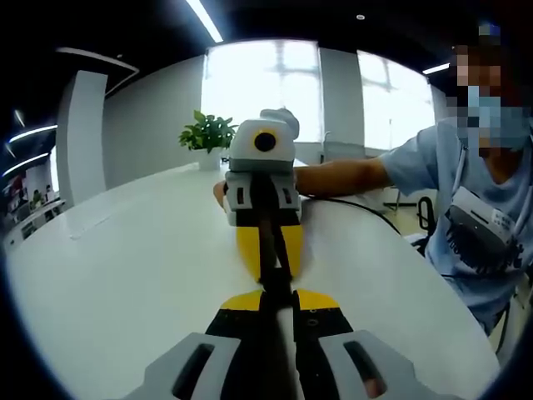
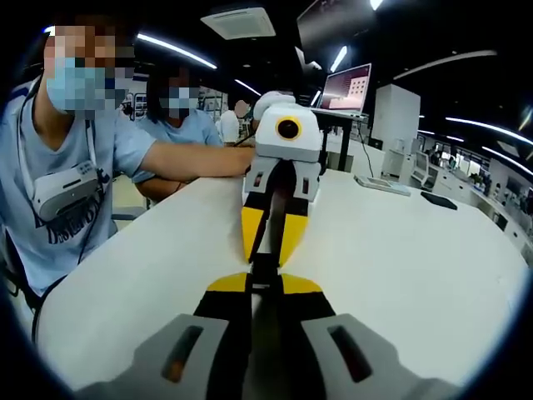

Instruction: Snap the two parts of the plastic buckle together until the buckle closes and remains connected.

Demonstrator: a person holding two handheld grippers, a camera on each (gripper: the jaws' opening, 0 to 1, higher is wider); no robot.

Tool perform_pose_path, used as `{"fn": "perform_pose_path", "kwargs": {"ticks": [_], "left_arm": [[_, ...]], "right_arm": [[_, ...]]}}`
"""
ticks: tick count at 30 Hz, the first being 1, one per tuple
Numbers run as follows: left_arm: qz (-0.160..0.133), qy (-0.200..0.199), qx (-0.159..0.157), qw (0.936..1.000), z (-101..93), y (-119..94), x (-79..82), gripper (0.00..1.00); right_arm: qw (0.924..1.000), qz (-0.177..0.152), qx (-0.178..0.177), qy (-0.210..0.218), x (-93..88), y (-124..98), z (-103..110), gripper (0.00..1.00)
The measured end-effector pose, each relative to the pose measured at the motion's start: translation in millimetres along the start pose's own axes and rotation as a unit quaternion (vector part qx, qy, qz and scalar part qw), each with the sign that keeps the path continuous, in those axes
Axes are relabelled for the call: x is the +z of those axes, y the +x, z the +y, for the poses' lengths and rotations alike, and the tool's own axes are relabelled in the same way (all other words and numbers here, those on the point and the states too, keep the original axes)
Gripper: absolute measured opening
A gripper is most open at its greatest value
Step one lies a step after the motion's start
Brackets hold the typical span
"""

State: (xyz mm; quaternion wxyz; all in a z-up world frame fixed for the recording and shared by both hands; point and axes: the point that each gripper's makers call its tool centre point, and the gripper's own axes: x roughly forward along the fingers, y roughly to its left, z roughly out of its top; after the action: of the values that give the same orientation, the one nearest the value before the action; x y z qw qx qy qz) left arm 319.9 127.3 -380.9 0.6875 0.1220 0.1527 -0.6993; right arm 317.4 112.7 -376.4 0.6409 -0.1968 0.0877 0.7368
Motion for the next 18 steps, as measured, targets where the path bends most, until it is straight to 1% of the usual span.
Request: {"fn": "perform_pose_path", "kwargs": {"ticks": [18], "left_arm": [[-0.003,-0.006,0.001,1.0000,-0.3,1.5,0.2,0.10]], "right_arm": [[0.9999,-0.003,-0.004,0.014,1.8,1.0,-7.8,0.11]]}}
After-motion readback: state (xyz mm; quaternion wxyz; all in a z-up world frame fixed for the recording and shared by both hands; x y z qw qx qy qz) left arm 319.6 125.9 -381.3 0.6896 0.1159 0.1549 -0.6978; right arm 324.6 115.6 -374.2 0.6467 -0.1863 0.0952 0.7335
